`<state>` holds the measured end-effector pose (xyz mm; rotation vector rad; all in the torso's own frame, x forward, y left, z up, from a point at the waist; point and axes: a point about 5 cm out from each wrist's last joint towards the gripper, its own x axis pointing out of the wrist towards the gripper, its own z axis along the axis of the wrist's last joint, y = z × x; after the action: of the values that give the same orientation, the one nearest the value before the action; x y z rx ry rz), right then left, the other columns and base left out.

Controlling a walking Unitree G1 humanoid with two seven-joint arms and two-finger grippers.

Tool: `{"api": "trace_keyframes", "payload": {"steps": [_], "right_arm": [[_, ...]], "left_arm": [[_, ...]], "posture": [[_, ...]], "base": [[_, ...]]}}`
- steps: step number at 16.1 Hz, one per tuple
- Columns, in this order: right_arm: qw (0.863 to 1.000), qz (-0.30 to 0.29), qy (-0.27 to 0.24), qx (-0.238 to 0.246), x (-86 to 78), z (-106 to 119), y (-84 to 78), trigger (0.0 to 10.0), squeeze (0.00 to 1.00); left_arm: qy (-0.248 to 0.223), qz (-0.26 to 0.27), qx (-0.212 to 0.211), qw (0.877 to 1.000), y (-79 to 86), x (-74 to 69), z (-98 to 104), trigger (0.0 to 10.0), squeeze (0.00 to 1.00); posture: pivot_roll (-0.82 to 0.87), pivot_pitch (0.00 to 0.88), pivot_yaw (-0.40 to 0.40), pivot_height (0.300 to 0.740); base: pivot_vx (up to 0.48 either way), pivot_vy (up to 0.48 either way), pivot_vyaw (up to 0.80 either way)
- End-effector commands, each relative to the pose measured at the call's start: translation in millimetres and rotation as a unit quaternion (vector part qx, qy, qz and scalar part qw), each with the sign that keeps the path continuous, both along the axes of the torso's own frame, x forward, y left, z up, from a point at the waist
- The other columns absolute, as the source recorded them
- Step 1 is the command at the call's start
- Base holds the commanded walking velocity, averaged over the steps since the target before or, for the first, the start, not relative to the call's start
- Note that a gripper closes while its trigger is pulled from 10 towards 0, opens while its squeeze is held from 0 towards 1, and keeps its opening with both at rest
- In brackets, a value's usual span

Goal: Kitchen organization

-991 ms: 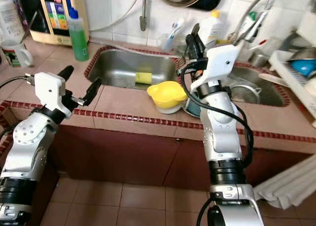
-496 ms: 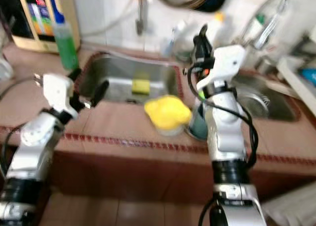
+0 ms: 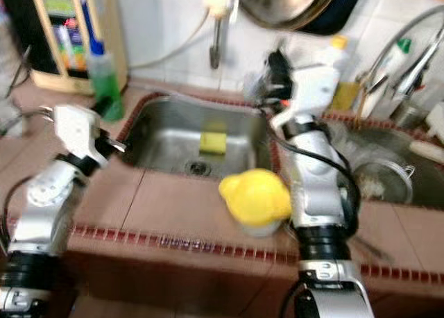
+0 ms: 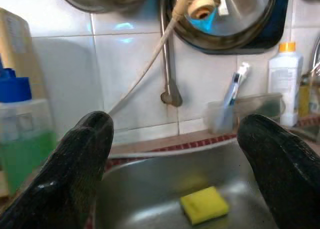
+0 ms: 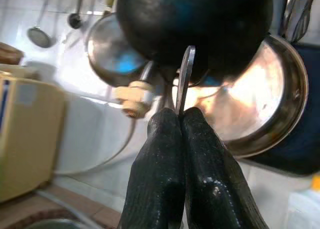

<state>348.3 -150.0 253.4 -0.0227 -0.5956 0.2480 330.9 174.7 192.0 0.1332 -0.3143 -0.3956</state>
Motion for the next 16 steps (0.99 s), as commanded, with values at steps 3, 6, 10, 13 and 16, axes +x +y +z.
{"api": "trace_keyframes", "payload": {"steps": [3, 6, 10, 13, 16], "right_arm": [[0.999, -0.019, 0.036, 0.013, 6.4, -0.4, 4.2, 10.0, 0.0], [0.984, -0.081, 0.144, 0.061, 22.6, -12.4, -15.2, 10.0, 0.0], [0.942, -0.05, 0.278, 0.18, 34.3, -24.0, -41.4, 10.0, 0.0], [0.944, -0.03, 0.285, 0.163, 34.8, -15.1, -49.2, 10.0, 0.0], [0.948, -0.003, 0.303, 0.1, 33.3, -19.2, -43.2, 10.0, 0.0]], "left_arm": [[0.001, 0.011, -0.008, 1.0, 7.9, 0.3, 4.7, 10.0, 0.0], [0.029, -0.012, 0.002, 0.999, -1.3, 0.6, 3.9, 10.0, 0.0], [0.041, -0.085, 0.014, 0.995, -22.4, -7.1, 11.5, 10.0, 0.0], [0.044, -0.159, 0.025, 0.986, -40.8, -20.1, 20.7, 10.0, 0.0], [0.041, -0.197, 0.026, 0.979, -53.5, -33.8, 28.4, 10.0, 0.0]], "posture": [[-0.01, 0.0, -0.099, 0.74], [-0.01, 0.0, -0.098, 0.74], [-0.01, 0.0, -0.096, 0.74], [-0.02, 0.007, -0.086, 0.74], [-0.02, 0.056, -0.087, 0.74]], "base": [[0.0, 0.0, 0.0], [0.0, 0.0, 0.0], [0.0, 0.0, 0.0], [0.0, 0.0, 0.0], [0.0, 0.0, 0.0]]}}
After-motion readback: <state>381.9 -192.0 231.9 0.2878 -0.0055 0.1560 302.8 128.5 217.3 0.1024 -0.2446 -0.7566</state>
